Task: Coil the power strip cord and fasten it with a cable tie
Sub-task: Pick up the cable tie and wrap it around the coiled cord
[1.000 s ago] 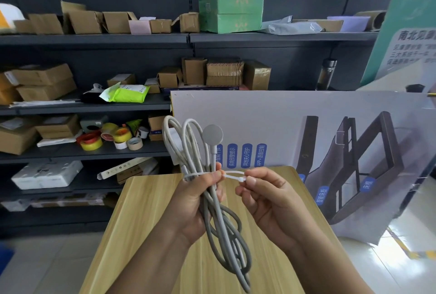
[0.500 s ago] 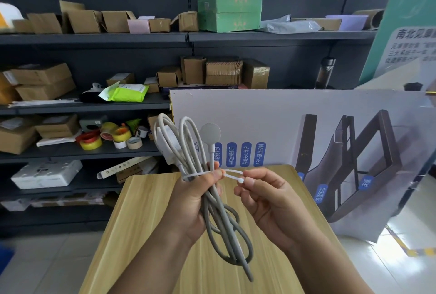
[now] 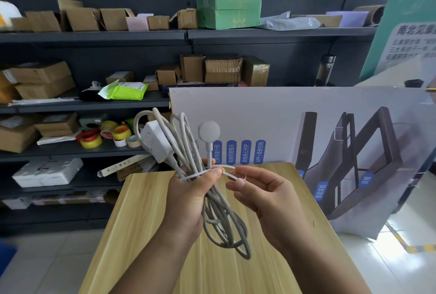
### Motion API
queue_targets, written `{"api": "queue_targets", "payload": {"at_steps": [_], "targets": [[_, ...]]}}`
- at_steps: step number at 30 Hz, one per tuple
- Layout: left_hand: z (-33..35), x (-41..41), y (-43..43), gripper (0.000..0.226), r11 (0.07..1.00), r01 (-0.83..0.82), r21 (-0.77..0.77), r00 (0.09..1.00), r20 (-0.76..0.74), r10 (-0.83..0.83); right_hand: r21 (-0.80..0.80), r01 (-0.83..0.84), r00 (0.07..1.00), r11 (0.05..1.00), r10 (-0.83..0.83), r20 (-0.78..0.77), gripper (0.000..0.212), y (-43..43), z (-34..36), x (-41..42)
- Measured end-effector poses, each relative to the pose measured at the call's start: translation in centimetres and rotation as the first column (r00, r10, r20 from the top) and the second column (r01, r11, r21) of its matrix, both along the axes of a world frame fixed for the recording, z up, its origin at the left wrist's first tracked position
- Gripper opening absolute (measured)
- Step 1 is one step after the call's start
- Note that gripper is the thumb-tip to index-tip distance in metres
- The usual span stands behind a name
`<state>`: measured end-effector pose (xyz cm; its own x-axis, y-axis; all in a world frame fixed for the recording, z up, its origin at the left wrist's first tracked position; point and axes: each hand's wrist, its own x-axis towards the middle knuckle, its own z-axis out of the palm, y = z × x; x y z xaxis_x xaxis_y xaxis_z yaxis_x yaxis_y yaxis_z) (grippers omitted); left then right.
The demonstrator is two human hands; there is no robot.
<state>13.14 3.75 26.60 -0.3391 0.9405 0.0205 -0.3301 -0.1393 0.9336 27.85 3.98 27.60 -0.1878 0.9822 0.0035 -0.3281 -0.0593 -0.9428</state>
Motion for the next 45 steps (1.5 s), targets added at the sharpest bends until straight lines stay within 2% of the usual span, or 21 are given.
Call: {"api": "queue_targets", "payload": {"at_steps": [4,7,12,16,18,20,24,27,32,39,45], "targets": [[0.1,0.1,-0.1,0.018,1.000,0.004,0.005,1.000,0.007,-0.004,0.085,0.108,0.990,0.991,-0.115,0.077,0.031,-0.1,-0.4,-0.3],[-0.1,0.0,-0.1,0.020,1.000,0.004,-0.011,1.000,-0.018,-0.004,0.118,0.103,0.984,0.988,-0.119,0.135,0.018,0.1,-0.6,-0.3],[-0.3,-0.2,0.2,0.016,1.000,-0.013,0.014,0.997,-0.073,0.014,0.119,0.048,0.982,0.992,-0.068,0.176,0.019,0.3,-0.6,0.0],[-0.2,-0.3,0.2,0.015,0.999,-0.050,0.014,0.995,-0.091,0.051,0.206,-0.027,0.967,0.978,-0.027,0.254,0.026,0.2,-0.4,0.2],[-0.3,-0.1,0.2,0.018,0.995,-0.094,0.015,0.988,-0.120,0.095,0.248,0.028,0.936,0.968,-0.112,0.335,0.029,0.3,-0.8,0.0],[-0.4,0.1,0.1,0.016,0.992,-0.126,0.016,0.980,-0.152,0.127,0.306,0.108,0.889,0.946,-0.230,0.397,0.021,0.5,-1.2,-0.4],[-0.7,0.6,0.1,0.016,0.983,-0.182,0.031,0.966,-0.182,0.185,0.449,0.176,0.807,0.876,-0.390,0.444,0.023,1.0,-1.8,-0.8],[-0.9,0.5,0.2,0.018,0.979,-0.200,0.051,0.955,-0.214,0.206,0.470,0.216,0.786,0.856,-0.438,0.436,0.021,1.3,-2.1,-1.1],[-1.4,0.5,0.3,0.017,0.972,-0.224,0.070,0.936,-0.261,0.235,0.380,0.301,0.815,0.875,-0.443,0.374,0.016,1.7,-2.1,-1.1],[-1.8,0.3,0.6,0.024,0.958,-0.277,0.074,0.936,-0.204,0.286,0.424,0.306,0.796,0.852,-0.474,0.378,0.014,1.9,-2.9,-1.9],[-1.7,0.3,0.6,0.019,0.959,-0.272,0.082,0.940,-0.190,0.283,0.474,0.326,0.765,0.818,-0.523,0.377,0.015,2.1,-3.0,-2.3]]}}
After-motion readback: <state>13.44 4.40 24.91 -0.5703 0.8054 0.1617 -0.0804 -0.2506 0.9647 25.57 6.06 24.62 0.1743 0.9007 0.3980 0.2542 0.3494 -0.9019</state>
